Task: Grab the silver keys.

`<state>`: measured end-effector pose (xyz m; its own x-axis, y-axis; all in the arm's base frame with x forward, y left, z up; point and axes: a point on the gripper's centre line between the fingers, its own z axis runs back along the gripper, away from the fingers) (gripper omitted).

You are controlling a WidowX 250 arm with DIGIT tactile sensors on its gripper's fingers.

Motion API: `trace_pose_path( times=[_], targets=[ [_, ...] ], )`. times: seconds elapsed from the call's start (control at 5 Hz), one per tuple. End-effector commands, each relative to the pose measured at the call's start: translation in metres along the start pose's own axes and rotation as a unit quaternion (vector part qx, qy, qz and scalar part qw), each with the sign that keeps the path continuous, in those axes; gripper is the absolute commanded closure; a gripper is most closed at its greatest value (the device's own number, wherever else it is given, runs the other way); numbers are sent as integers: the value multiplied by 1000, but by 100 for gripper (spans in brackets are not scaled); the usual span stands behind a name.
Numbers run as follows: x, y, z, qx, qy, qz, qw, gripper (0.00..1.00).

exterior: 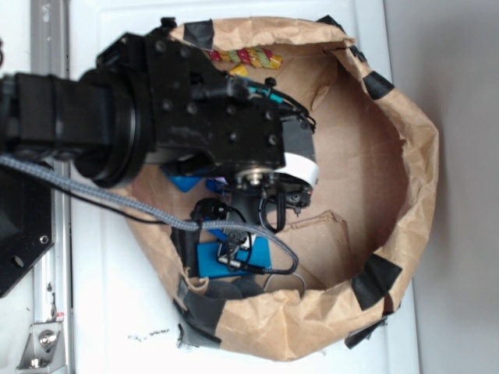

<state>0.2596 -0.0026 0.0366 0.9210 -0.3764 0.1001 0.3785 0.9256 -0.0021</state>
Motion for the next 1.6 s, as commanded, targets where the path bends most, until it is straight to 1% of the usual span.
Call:
trace_pose_path(
  times=[0.0, 0.8, 1.0, 1.2, 1.4],
  targets=[
    [11, -3, 0, 1, -7, 3, 1000, 100],
    [16, -3, 13, 4, -11, 11, 1000, 100],
    [27, -1, 29, 4, -2, 26, 1000, 100],
    [42, 0, 64, -22, 10, 64, 998, 100],
    [44, 9, 116, -115, -48, 85, 989, 100]
  ],
)
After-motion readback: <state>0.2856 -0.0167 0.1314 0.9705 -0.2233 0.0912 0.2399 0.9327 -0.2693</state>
